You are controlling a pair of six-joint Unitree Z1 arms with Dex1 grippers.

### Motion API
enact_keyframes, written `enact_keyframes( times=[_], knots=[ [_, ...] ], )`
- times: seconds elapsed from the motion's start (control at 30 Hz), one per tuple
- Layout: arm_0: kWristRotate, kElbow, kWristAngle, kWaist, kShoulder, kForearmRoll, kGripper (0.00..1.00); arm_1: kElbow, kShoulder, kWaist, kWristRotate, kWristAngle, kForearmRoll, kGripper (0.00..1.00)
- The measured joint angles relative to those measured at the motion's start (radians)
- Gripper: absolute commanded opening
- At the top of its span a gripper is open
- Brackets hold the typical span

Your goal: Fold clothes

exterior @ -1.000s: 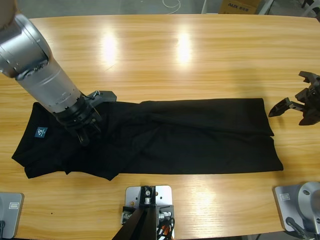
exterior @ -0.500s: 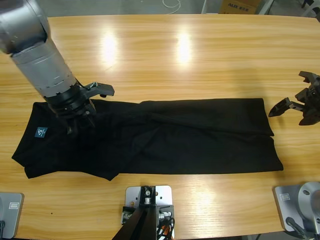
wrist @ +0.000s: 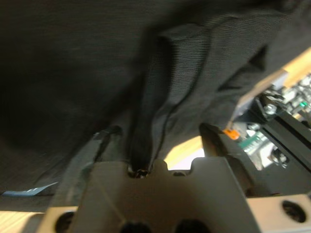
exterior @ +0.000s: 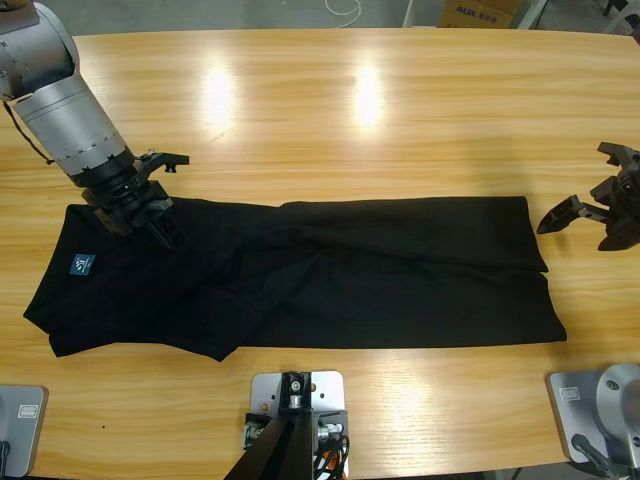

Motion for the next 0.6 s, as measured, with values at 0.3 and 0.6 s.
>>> enact_keyframes(
  times=[0.3,0.6],
  knots=[
    [0.081,0.005,-0.009,-0.037,-0.016,-0.197,0.983,0.0,0.0,0.0,-0.001,0.0,0.0,1.0],
    [0.119,0.094,-0.066,-0.04,-0.016,-0.334,0.898,0.0,0.004,0.0,-0.001,0.0,0.0,1.0]
  ],
)
